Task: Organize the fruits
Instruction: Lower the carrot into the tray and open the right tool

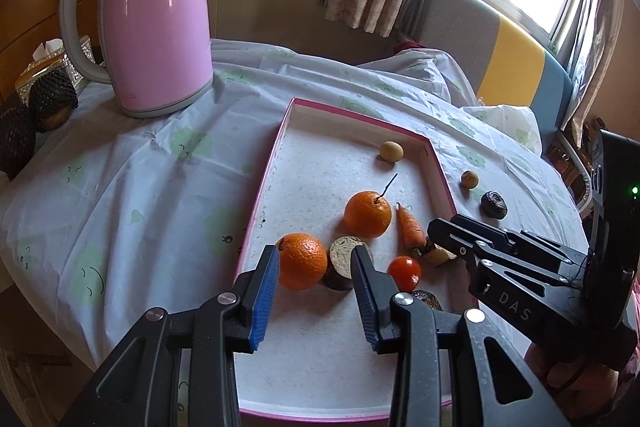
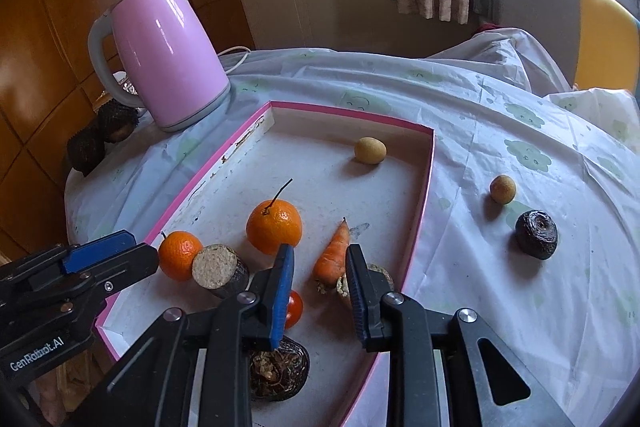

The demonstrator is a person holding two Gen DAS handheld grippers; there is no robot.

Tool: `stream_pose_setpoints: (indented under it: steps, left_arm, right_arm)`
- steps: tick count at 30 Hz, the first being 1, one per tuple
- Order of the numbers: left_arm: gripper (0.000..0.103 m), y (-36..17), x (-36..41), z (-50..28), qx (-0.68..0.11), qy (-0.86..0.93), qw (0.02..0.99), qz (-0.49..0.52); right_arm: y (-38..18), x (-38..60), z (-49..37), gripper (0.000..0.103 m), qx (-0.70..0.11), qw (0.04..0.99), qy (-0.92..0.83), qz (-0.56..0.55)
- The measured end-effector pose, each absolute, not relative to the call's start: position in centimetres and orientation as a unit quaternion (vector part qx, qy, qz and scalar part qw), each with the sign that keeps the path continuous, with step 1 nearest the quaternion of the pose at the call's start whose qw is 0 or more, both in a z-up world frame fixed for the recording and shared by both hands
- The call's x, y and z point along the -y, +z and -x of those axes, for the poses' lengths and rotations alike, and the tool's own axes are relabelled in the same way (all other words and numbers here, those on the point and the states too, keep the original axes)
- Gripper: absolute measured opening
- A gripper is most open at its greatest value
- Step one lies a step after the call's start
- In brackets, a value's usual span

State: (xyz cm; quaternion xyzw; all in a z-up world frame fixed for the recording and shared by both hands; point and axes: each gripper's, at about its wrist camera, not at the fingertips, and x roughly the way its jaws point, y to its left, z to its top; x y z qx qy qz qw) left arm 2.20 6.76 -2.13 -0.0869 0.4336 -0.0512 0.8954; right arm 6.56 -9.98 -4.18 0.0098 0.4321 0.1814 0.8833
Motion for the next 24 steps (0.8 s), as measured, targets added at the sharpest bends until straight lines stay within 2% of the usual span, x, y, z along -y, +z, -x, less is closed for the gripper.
stream_pose_setpoints:
  steps: [15, 19, 24]
  left_arm:
    - [0.037, -1.2, -4.0, -1.8, -0.424, -0.079, 0.901, 0.054]
    - [0.037, -1.1, -3.2, -1.9, -0.424, -0.087, 0.900, 0.046]
    - [0.037, -0.8, -2.0, -2.1, -0.424, -0.097, 0.899, 0.037]
  right_arm:
    - [-3.3, 14.0, -5.1, 0.027, -0.417, 0.897, 0.141, -0.051]
    - [-3.3, 15.4, -4.8, 0.034, -0.414, 0.900, 0.125, -0.062]
    - [-3.4, 17.3, -4.6, 0.034, -0.412, 0.902, 0.106, -0.076]
